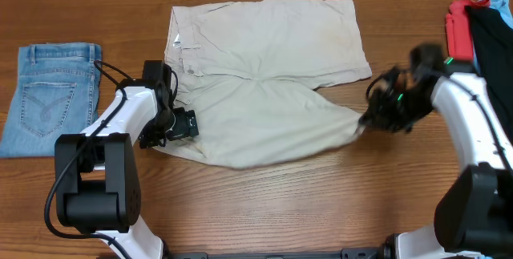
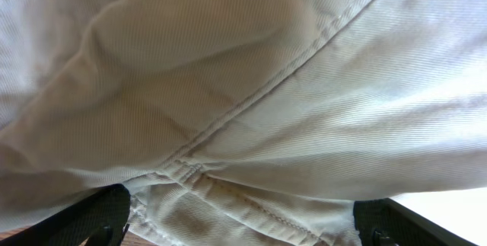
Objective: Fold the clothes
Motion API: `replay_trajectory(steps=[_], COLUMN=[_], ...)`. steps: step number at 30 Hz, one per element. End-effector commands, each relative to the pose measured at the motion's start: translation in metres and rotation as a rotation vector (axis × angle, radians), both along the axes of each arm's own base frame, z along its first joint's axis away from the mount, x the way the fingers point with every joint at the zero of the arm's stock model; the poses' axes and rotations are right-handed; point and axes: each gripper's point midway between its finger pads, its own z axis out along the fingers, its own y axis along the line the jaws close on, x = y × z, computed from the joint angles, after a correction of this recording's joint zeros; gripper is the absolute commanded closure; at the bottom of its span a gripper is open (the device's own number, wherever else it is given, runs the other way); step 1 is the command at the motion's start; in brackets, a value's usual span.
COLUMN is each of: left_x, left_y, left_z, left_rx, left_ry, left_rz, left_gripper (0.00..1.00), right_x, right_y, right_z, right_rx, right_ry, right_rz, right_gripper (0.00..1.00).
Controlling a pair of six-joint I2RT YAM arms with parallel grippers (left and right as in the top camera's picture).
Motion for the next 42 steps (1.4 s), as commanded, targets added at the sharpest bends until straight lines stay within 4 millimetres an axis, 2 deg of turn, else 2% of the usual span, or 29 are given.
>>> replay_trajectory(steps=[1, 2, 3, 4, 5, 7, 10, 13, 18, 23, 25, 28, 33, 35, 36, 37, 39, 40, 42], left_x=[-0.038, -0.038, -0.038, -0.038, -0.038, -0.038, -0.038, -0.038, -0.038, -0.038, -0.038, -0.038, -0.038, -0.038, -0.038, -0.038, -0.038, -0.038, -0.038], left_y=[0.007, 0.007, 0.007, 0.007, 0.007, 0.007, 0.007, 0.007, 0.007, 0.007, 0.007, 0.007, 0.007, 0.007, 0.007, 0.007, 0.007, 0.007, 0.007], left_z=[-0.04, -0.04, -0.04, -0.04, -0.04, -0.04, -0.04, -0.04, -0.04, -0.04, -0.04, -0.04, -0.04, -0.04, -0.04, -0.04, -0.04, -0.04, -0.04], left_rx=[0.06, 0.06, 0.06, 0.06, 0.06, 0.06, 0.06, 0.06, 0.06, 0.06, 0.059, 0.059, 0.06, 0.059, 0.059, 0.059, 0.059, 0.06, 0.06], left_ry=[0.16, 0.16, 0.16, 0.162, 0.163, 0.163, 0.163, 0.162, 0.161, 0.162, 0.162, 0.162, 0.163, 0.162, 0.162, 0.162, 0.162, 0.162, 0.163], left_rz=[-0.03, -0.03, -0.03, -0.03, -0.03, -0.03, -0.03, -0.031, -0.031, -0.031, -0.031, -0.031, -0.031, -0.031, -0.031, -0.031, -0.031, -0.031, -0.031], left_gripper=[0.03, 0.03, 0.03, 0.03, 0.03, 0.03, 0.03, 0.03, 0.03, 0.03, 0.03, 0.03, 0.03, 0.03, 0.03, 0.03, 0.03, 0.03, 0.03], right_x=[0.016, 0.016, 0.012, 0.009, 0.004, -0.006, -0.024, -0.046, -0.079, -0.103, -0.107, -0.104, -0.085, -0.073, -0.068, -0.065, -0.062, -0.064, -0.071], right_y=[-0.022, -0.025, -0.028, -0.029, -0.029, -0.028, -0.024, -0.018, 0.026, 0.046, 0.052, 0.054, 0.05, 0.051, 0.052, 0.052, 0.054, 0.054, 0.055], right_z=[0.039, 0.04, 0.037, 0.034, 0.029, 0.019, 0.002, -0.017, -0.047, -0.086, -0.098, -0.117, -0.138, -0.14, -0.14, -0.14, -0.138, -0.137, -0.127], right_rx=[-0.131, -0.149, -0.166, -0.177, -0.178, -0.173, -0.16, -0.136, 0.046, 0.028, 0.023, -0.013, -0.068, -0.063, -0.062, -0.061, -0.053, -0.054, -0.042], right_ry=[-0.112, -0.104, -0.084, -0.065, -0.042, 0.0, 0.075, 0.158, 0.213, 0.248, 0.229, 0.191, 0.076, 0.019, -0.004, -0.017, -0.028, -0.019, 0.021], right_rz=[-0.017, -0.029, -0.039, -0.04, -0.038, -0.034, -0.025, -0.008, 0.11, 0.147, 0.167, 0.151, 0.125, 0.123, 0.123, 0.122, 0.131, 0.134, 0.146], right_gripper=[0.91, 0.91, 0.85, 0.69, 0.48, 0.47, 0.54, 0.55, 0.54, 0.52, 0.51, 0.44, 0.37, 0.39, 0.45, 0.53, 0.85, 0.96, 0.96])
